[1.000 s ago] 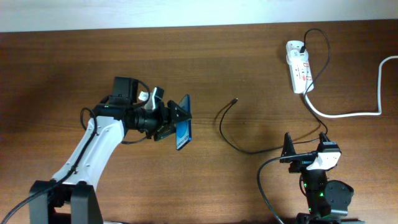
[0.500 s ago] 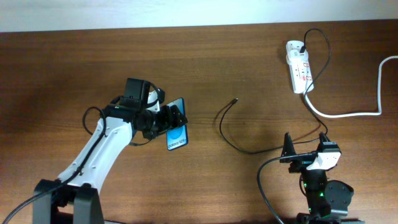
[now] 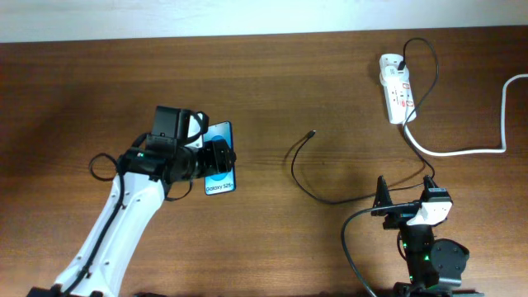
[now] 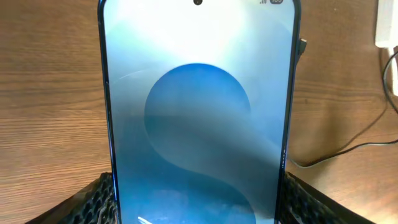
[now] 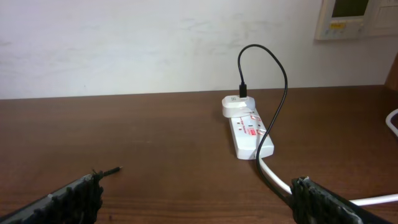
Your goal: Plug charger to phone and switch on socket
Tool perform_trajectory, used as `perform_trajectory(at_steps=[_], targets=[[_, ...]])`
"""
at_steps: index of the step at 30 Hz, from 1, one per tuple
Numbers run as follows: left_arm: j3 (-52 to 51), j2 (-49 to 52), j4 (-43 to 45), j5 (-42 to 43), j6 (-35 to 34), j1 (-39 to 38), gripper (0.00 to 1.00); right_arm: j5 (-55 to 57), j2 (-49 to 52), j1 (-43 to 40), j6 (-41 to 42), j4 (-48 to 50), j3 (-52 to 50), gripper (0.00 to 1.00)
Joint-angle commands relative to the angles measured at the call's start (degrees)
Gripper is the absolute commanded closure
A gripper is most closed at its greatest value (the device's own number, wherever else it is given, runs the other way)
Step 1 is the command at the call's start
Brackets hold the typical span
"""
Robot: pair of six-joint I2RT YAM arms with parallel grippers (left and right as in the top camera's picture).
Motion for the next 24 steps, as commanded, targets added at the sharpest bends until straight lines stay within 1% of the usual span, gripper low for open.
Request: perform_trajectory(at_steps=[1, 5, 8, 15, 20, 24], targets=[[1.81, -2.97, -1.36, -3.89, 2.99, -0.11, 0.64, 0.46, -0.44, 0.37, 0.20, -0.42, -0.28, 0.02], [1.81, -3.08, -2.58, -5.33, 4.72, -0.11, 0.63, 0.46, -0.44, 0.35, 0.22, -0.42, -0.28, 0.02], [1.81, -3.08, -4.13, -8.31, 4.72, -0.11, 0.63, 0.46, -0.44, 0.37, 0.22, -0.42, -0.28, 0.02], [1.81, -3.08, -3.74, -8.83, 4.70, -0.11, 0.63, 0.46, -0.44, 0.35, 0.20, -0.42, -0.28, 0.02], [1.81, -3.08, -3.96, -13.07, 4.70, -0.11, 0.63, 0.44, -0.44, 0.37, 0.20, -0.42, -0.28, 0.02], [1.81, -3.08, -3.96, -13.03, 4.68, -0.11, 0.63, 0.46, -0.44, 0.35, 0.22, -0.42, -0.28, 0.02]])
